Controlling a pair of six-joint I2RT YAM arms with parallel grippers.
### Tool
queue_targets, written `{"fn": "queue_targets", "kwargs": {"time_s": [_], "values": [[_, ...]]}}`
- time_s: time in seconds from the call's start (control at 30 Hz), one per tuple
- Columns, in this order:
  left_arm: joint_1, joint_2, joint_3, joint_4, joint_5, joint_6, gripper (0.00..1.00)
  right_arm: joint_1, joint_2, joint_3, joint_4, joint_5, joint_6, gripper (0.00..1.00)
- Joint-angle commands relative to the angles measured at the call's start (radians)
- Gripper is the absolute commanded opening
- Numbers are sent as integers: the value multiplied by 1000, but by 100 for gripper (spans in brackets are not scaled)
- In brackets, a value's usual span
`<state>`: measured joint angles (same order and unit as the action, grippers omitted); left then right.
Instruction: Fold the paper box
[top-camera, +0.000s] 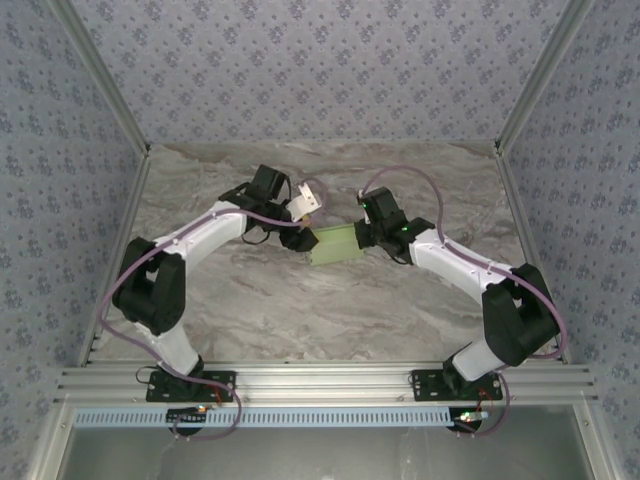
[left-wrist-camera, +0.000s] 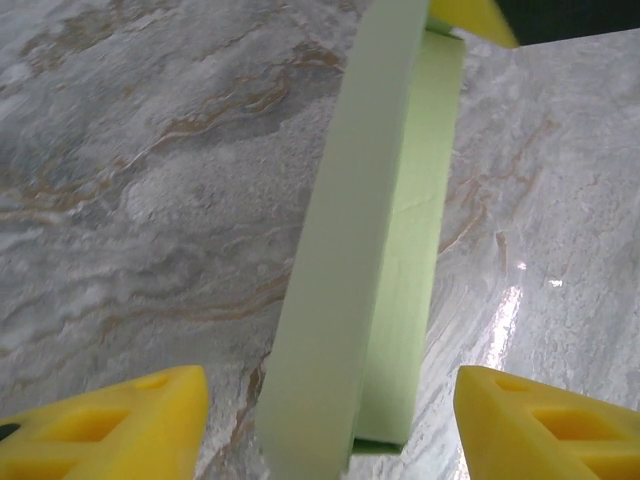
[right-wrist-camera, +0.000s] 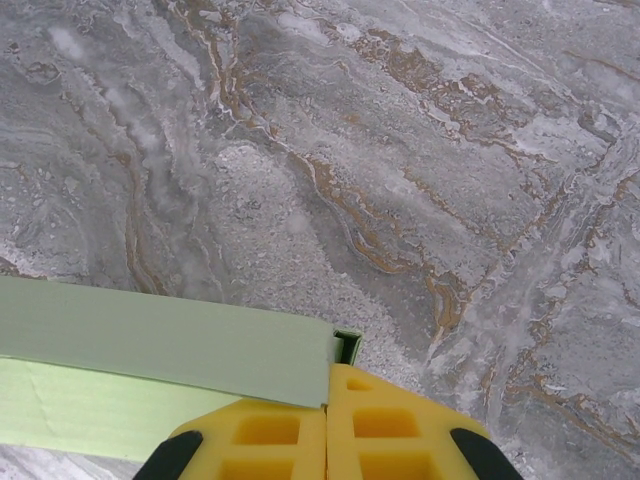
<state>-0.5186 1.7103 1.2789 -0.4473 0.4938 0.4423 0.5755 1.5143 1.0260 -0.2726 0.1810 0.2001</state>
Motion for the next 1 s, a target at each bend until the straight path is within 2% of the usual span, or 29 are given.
{"fn": "queue_targets", "kwargs": {"time_s": [0.0,0.2,0.37,0.63,0.97], "values": [[-11,-65,-40,51,-118,-134,63,14,16,10,-101,-2,16,8],[-46,-81,-49,-12,-233,-162,49,17,18,19,-105,0,15,8],[-62,-50,-30,-30,-247,-170,29,19,20,21,-106,1,15,8],[-81,-45,-18,-17,-262,-183,27,20,20,18,-107,4,12,8],[-90,-31,-4,-21,-288,-226,7,18,23,14,-106,2,17,8]]}}
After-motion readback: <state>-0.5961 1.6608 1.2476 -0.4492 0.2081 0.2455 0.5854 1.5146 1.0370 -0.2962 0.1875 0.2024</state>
